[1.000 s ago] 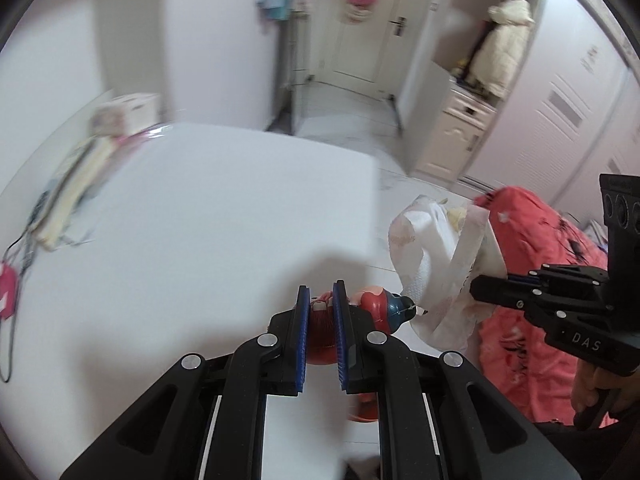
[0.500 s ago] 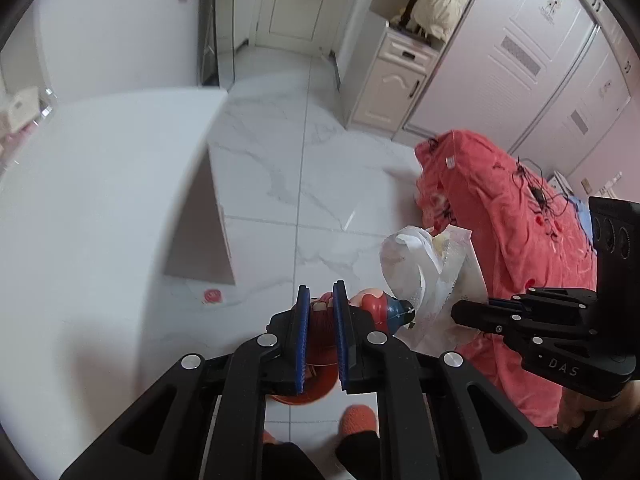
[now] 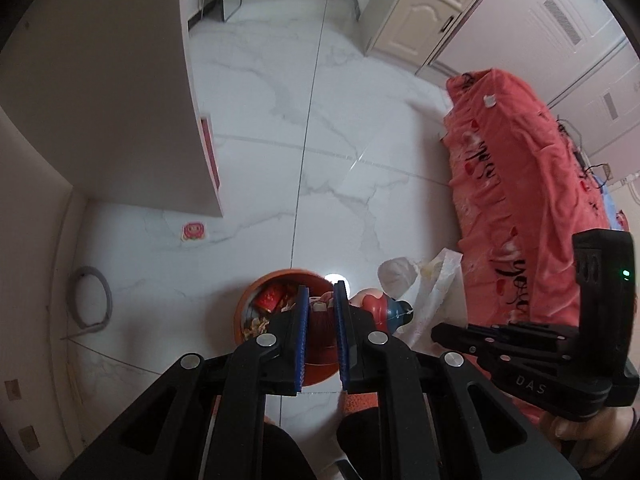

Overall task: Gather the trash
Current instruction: 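Carry the plastic bag with the right tool and the red toy with the left tool to the bin, then open the left tool to drop the red toy while the right tool drops the plastic bag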

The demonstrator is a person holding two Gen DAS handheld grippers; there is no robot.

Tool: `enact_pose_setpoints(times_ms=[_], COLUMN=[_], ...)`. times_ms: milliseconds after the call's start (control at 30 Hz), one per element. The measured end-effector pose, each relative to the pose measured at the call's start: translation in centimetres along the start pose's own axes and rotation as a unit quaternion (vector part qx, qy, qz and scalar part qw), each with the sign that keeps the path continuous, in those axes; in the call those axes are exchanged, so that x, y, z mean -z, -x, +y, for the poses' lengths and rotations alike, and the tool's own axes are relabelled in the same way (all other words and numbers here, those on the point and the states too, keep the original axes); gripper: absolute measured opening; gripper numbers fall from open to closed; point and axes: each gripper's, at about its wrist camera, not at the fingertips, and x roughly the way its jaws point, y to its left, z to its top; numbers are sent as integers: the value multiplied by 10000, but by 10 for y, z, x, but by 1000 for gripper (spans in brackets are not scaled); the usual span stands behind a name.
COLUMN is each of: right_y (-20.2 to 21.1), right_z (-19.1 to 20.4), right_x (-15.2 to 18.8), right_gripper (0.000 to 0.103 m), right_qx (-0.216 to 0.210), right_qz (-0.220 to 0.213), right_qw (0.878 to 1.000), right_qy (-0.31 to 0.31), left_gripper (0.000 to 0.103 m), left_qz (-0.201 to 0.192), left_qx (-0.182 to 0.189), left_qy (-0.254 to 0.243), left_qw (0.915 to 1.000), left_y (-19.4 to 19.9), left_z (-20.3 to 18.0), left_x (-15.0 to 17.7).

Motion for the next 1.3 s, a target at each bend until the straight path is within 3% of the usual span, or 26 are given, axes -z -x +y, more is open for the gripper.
enact_pose_setpoints(times_ms=[167,533,567,600,633,667,700,933,1100,1300], right_y=[-57,-144,-148,-152,-154,-156,-158,-157,-143,-91], right_z=[-34,-71,-73,-75,-77,-79,-81,-80,-80,-54], right_x=[5,11,10,11,11,11,10,10,9,6], right_gripper=[8,12,13,22,29,46,54,54,54,54], right_qx=[-195,-408,-386,-381,-392,-434,-478,-391,-379,-325], right_qz=[350,784,791,782,762,740,728,764,762,561], right_qw=[9963,9855,9854,9850,9838,9822,9810,9831,9827,9894], right_qy=[-763,-1449,-1457,-1492,-1576,-1674,-1734,-1619,-1645,-1300], left_gripper=[15,21,22,23,24,25,25,39,39,39], left_qz=[260,757,781,800,828,858,899,997,1046,944], left_qx=[-47,10,22,37,35,30,41,-84,-111,-93], left_qy=[169,270,268,281,307,313,304,269,216,120], left_qw=[9995,9968,9966,9964,9961,9958,9955,9946,9942,9954], left_y=[-41,-105,-109,-112,-115,-118,-121,-126,-120,-82], left_z=[16,26,26,27,27,27,27,26,20,0], left_x=[11,29,30,30,30,30,29,31,32,28])
